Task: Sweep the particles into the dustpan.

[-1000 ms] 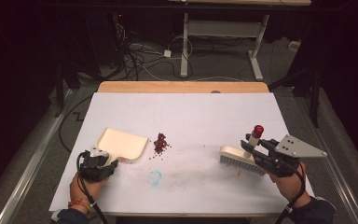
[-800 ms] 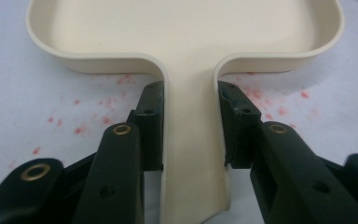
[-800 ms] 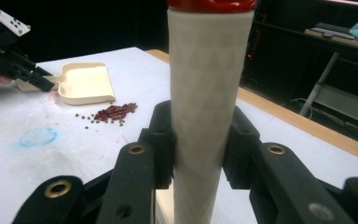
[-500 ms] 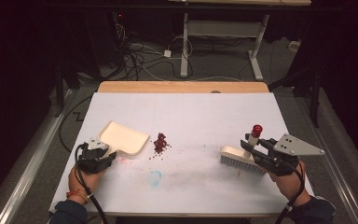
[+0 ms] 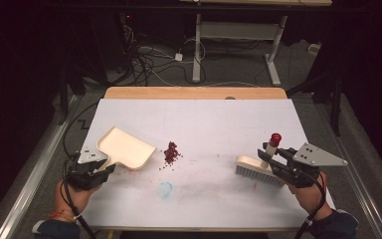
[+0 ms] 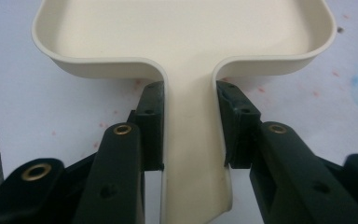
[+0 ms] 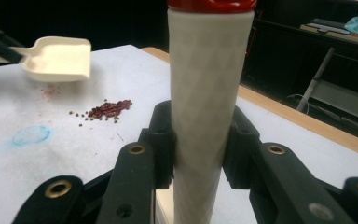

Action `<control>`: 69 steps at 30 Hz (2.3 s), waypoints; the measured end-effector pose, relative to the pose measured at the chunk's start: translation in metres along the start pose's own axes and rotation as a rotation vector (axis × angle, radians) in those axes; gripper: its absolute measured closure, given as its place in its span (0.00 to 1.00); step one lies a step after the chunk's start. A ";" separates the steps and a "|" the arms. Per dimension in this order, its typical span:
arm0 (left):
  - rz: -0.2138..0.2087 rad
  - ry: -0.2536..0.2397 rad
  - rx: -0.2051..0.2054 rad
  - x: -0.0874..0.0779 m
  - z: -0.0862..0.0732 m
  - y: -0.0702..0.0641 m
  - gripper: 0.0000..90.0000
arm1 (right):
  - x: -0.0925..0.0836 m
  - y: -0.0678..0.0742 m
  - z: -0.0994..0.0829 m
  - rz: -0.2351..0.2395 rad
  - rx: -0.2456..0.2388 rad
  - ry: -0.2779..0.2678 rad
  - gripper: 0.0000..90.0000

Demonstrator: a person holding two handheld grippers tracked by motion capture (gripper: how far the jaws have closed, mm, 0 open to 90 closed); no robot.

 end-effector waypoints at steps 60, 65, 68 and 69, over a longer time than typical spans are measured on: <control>-0.171 0.187 0.134 0.026 -0.012 -0.068 0.71 | 0.227 0.113 0.057 0.095 0.025 0.011 0.76; -0.173 0.168 0.088 0.033 -0.008 -0.073 0.71 | 0.219 0.121 0.053 0.108 0.021 0.023 0.75; -0.154 0.168 0.081 0.037 -0.003 -0.077 0.71 | 0.214 0.124 0.055 0.136 0.026 0.015 0.76; -0.151 0.166 0.078 0.037 -0.003 -0.077 0.71 | 0.213 0.125 0.055 0.142 0.034 0.015 0.76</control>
Point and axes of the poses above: each handheld gripper's, and its own axes: x roughly forward along the jaws, z roughly out of its top, y roughly to its left, the point moved 3 cm from there along x, roughly forward along the jaws, and after that the axes turned 4 degrees about x, right-handed, at the moved point
